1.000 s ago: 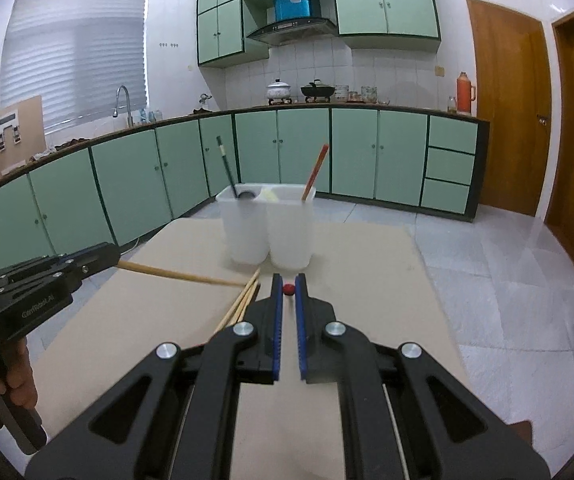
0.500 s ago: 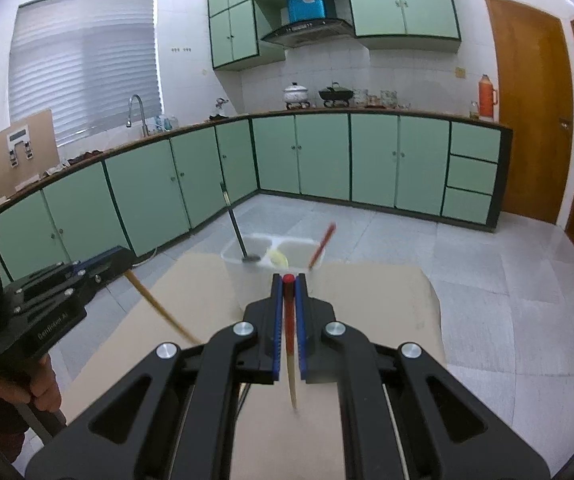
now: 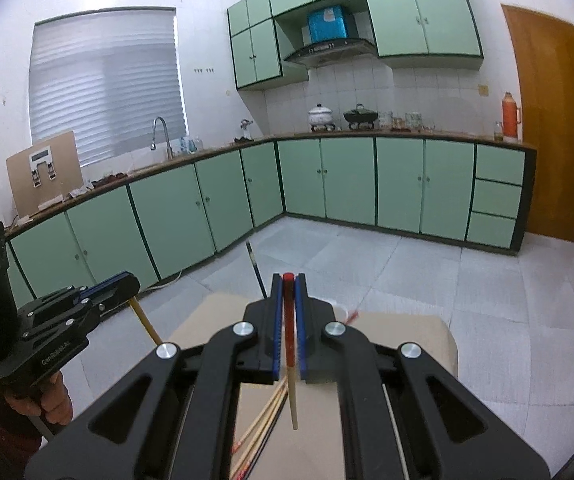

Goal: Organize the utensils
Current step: 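Lower the chopstick into the holder and open the right gripper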

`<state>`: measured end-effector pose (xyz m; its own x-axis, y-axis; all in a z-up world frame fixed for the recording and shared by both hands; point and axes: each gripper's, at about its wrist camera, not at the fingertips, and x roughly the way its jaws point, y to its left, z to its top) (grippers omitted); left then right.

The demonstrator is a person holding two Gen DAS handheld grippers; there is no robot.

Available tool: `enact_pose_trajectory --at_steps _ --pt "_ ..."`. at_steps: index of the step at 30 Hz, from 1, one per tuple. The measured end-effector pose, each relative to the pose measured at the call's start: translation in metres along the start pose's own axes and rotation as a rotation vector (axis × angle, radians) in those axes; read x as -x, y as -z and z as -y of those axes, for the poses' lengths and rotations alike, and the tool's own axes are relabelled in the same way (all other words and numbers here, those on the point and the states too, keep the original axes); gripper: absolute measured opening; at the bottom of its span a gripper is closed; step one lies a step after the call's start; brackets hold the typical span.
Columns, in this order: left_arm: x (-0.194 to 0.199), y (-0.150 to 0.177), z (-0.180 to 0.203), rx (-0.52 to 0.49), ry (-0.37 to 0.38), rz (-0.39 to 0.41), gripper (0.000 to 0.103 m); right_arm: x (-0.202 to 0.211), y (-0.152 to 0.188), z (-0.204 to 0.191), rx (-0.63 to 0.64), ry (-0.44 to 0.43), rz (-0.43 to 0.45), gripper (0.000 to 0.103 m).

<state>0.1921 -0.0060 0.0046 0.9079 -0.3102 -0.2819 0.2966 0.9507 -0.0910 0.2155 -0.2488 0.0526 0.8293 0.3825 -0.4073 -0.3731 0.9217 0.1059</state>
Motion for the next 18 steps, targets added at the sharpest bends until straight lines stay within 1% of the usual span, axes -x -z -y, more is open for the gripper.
enact_pose_trajectory --at_steps 5,8,12,15,18 --pt "-0.009 -0.033 -0.002 -0.030 -0.010 0.064 0.006 -0.011 -0.034 0.002 0.016 -0.001 0.036 0.005" --pt "-0.024 -0.054 -0.004 -0.040 -0.025 0.096 0.006 -0.023 -0.055 0.006 0.024 0.012 0.059 0.005" --pt "-0.047 -0.077 -0.009 -0.060 -0.058 0.144 0.006 -0.044 -0.074 0.016 0.022 0.030 0.085 0.005" --pt "-0.070 -0.087 -0.012 -0.054 -0.063 0.160 0.006 -0.062 -0.078 0.024 0.016 0.046 0.089 0.005" --pt "-0.094 -0.086 -0.015 -0.038 -0.065 0.147 0.006 -0.084 -0.076 0.036 0.002 0.063 0.087 0.005"
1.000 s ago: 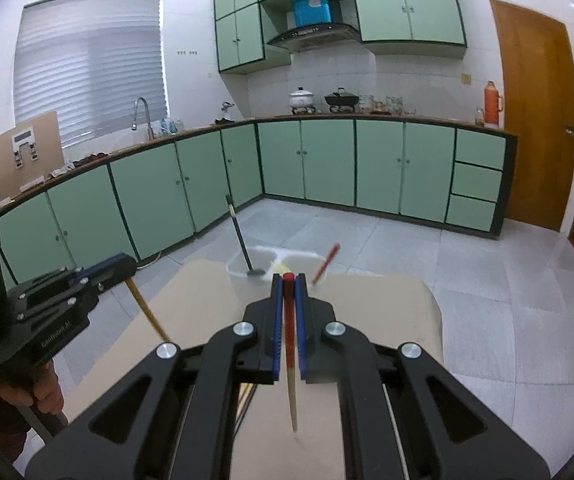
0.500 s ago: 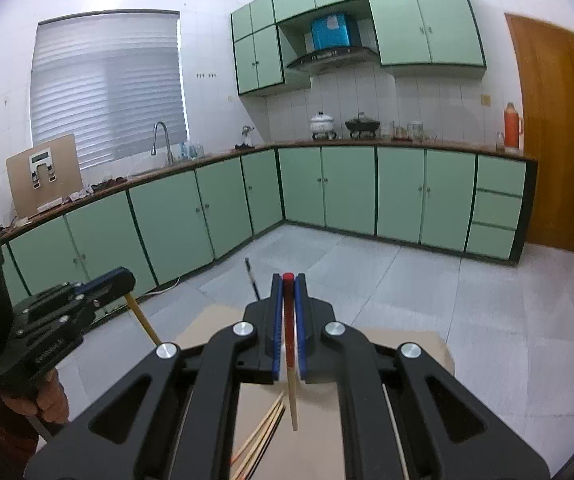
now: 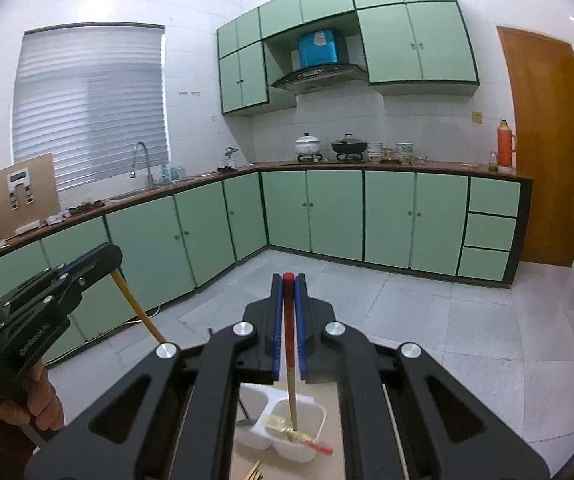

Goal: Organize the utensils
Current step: 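Lower the chopstick into the holder and open the right gripper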

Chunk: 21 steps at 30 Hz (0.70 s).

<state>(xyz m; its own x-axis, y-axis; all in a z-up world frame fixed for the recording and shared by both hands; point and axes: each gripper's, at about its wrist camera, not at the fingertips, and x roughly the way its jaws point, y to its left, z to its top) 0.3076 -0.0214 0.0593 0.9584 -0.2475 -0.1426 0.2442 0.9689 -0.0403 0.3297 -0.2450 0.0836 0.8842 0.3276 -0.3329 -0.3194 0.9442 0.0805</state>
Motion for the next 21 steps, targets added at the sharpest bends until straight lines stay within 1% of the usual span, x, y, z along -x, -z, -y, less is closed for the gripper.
enact_pose_trajectory --at_steps 2,5,9,11,12,15,17,18,19,20,21 --pt "-0.012 0.007 -0.002 0.008 -0.005 -0.015 0.006 -0.017 0.008 0.008 -0.016 0.012 -0.011 0.005" --pt "-0.035 0.026 -0.004 0.014 -0.013 -0.063 0.006 -0.037 0.025 0.015 -0.027 0.036 -0.043 0.005" --pt "-0.059 0.055 -0.010 0.033 -0.023 -0.152 0.006 -0.054 0.047 0.021 -0.045 0.033 -0.097 0.005" --pt "-0.066 0.065 -0.015 0.040 -0.020 -0.188 0.006 -0.058 0.056 0.022 -0.053 0.029 -0.120 0.006" --pt "-0.068 0.068 -0.017 0.042 -0.026 -0.198 0.006 -0.059 0.060 0.024 -0.064 0.020 -0.135 0.009" --pt "-0.069 0.074 -0.021 0.049 -0.034 -0.224 0.007 -0.061 0.065 0.024 -0.076 0.016 -0.154 0.009" --pt "-0.065 0.073 -0.023 0.056 -0.036 -0.226 0.011 -0.058 0.066 0.024 -0.077 0.025 -0.154 0.010" --pt "-0.061 0.070 -0.024 0.061 -0.035 -0.221 0.013 -0.053 0.066 0.025 -0.079 0.029 -0.148 0.013" --pt "-0.057 0.067 -0.025 0.065 -0.035 -0.215 0.016 -0.048 0.065 0.025 -0.078 0.033 -0.139 0.015" --pt "-0.049 0.064 -0.026 0.069 -0.036 -0.205 0.023 -0.041 0.064 0.024 -0.076 0.039 -0.128 0.019" --pt "-0.044 0.062 -0.027 0.070 -0.039 -0.198 0.027 -0.034 0.064 0.023 -0.070 0.049 -0.115 0.024"
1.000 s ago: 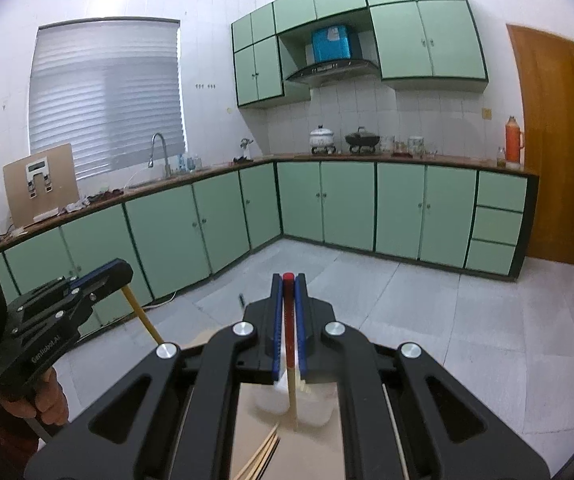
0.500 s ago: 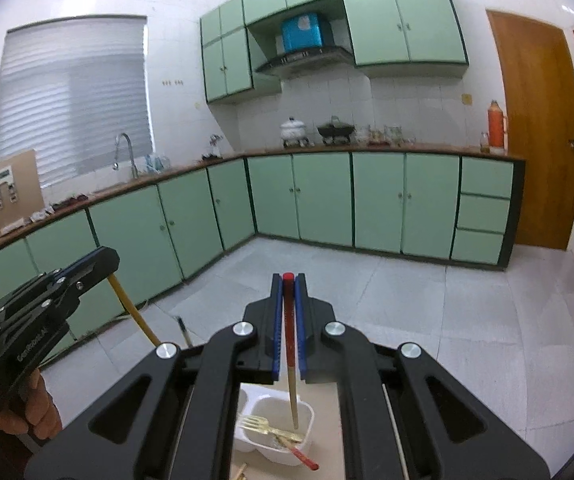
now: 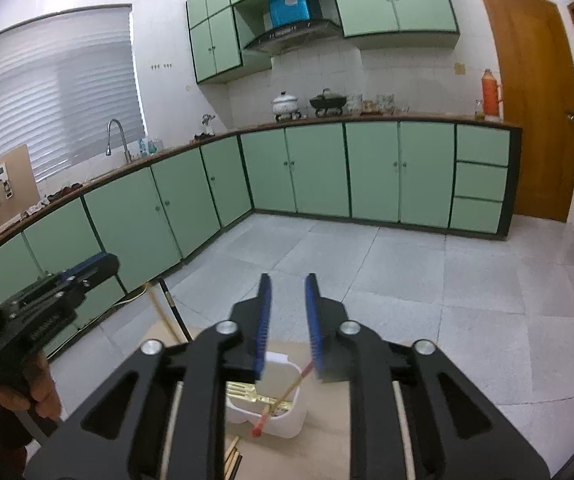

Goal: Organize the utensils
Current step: 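Lower the chopstick into the holder and open the right gripper, then withdraw the right gripper back toward the remaining chopsticks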

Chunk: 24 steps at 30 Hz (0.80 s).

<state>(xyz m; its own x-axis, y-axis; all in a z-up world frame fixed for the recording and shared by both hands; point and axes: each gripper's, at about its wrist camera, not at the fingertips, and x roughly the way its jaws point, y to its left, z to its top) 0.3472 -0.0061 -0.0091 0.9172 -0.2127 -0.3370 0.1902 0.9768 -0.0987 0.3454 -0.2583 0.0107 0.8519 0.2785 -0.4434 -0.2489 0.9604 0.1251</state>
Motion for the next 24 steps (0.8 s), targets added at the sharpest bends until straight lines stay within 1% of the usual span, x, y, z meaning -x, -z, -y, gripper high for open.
enact_pose_trajectory --at_steps 1,3,4,5,6,8,10,11,12,15,19,21,24 --pt "0.010 0.000 -0.001 0.002 -0.002 0.011 0.033 0.006 0.001 0.000 0.003 0.009 0.011 0.027" --pt "0.027 0.001 -0.003 0.007 -0.002 0.024 0.035 0.022 0.005 0.001 0.006 0.021 0.037 0.035" --pt "0.036 0.003 -0.003 0.012 0.001 0.029 0.038 0.033 0.009 0.001 0.004 0.026 0.055 0.037" --pt "0.041 0.004 -0.003 0.015 0.002 0.032 0.040 0.043 0.014 0.002 0.002 0.029 0.071 0.043" --pt "0.055 0.010 -0.003 0.018 0.004 0.038 0.044 0.052 0.018 0.001 0.001 0.032 0.085 0.051" --pt "0.074 0.022 -0.002 0.014 0.000 0.045 0.050 0.074 0.036 -0.002 0.007 0.045 0.114 0.057" --pt "0.088 0.035 0.001 0.009 0.003 0.043 0.054 0.092 0.055 -0.007 0.026 0.061 0.132 0.067" --pt "0.098 0.047 0.002 0.005 0.005 0.036 0.056 0.100 0.066 -0.010 0.029 0.073 0.141 0.074" --pt "0.103 0.054 0.004 0.002 0.003 0.031 0.057 0.109 0.081 -0.014 0.027 0.081 0.145 0.078" --pt "0.121 0.090 0.007 -0.007 -0.001 -0.014 0.063 0.123 0.115 -0.020 0.017 0.076 0.121 0.081" --pt "0.132 0.131 0.009 -0.034 -0.018 -0.072 0.064 0.130 0.167 -0.035 0.011 0.087 0.061 0.081" --pt "0.139 0.158 0.010 -0.055 -0.022 -0.102 0.064 0.133 0.186 -0.040 -0.005 0.092 0.045 0.081" --pt "0.146 0.187 0.010 -0.074 -0.022 -0.138 0.064 0.136 0.217 -0.049 -0.022 0.115 0.033 0.081"
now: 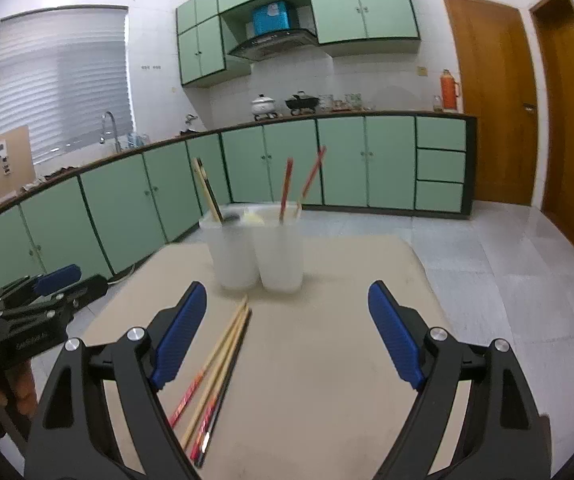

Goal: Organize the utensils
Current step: 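Withdraw the right gripper back toward the remaining chopsticks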

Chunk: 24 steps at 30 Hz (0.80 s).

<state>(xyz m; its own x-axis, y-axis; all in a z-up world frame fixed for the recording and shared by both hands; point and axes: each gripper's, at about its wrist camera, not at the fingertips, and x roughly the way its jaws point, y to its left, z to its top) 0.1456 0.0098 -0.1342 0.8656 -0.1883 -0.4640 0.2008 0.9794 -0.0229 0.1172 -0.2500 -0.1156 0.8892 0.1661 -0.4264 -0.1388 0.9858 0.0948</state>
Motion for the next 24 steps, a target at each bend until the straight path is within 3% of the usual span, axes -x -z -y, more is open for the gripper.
enact_pose_trajectory --at_steps 4,10,14,24 --pt "-0.001 0.034 0.000 -0.009 -0.007 -0.053 0.064 -0.002 0.034 -0.011 -0.004 0.014 -0.039 0.079" --pt "0.000 0.064 -0.006 -0.002 -0.015 -0.119 0.064 -0.013 0.075 -0.028 0.031 -0.010 -0.174 0.074" --pt "0.002 0.072 -0.009 0.014 -0.018 -0.132 0.064 -0.018 0.091 -0.042 0.049 -0.025 -0.240 0.074" --pt "0.005 0.081 -0.013 0.021 -0.031 -0.139 0.064 -0.021 0.111 -0.060 0.118 -0.023 -0.293 0.069"
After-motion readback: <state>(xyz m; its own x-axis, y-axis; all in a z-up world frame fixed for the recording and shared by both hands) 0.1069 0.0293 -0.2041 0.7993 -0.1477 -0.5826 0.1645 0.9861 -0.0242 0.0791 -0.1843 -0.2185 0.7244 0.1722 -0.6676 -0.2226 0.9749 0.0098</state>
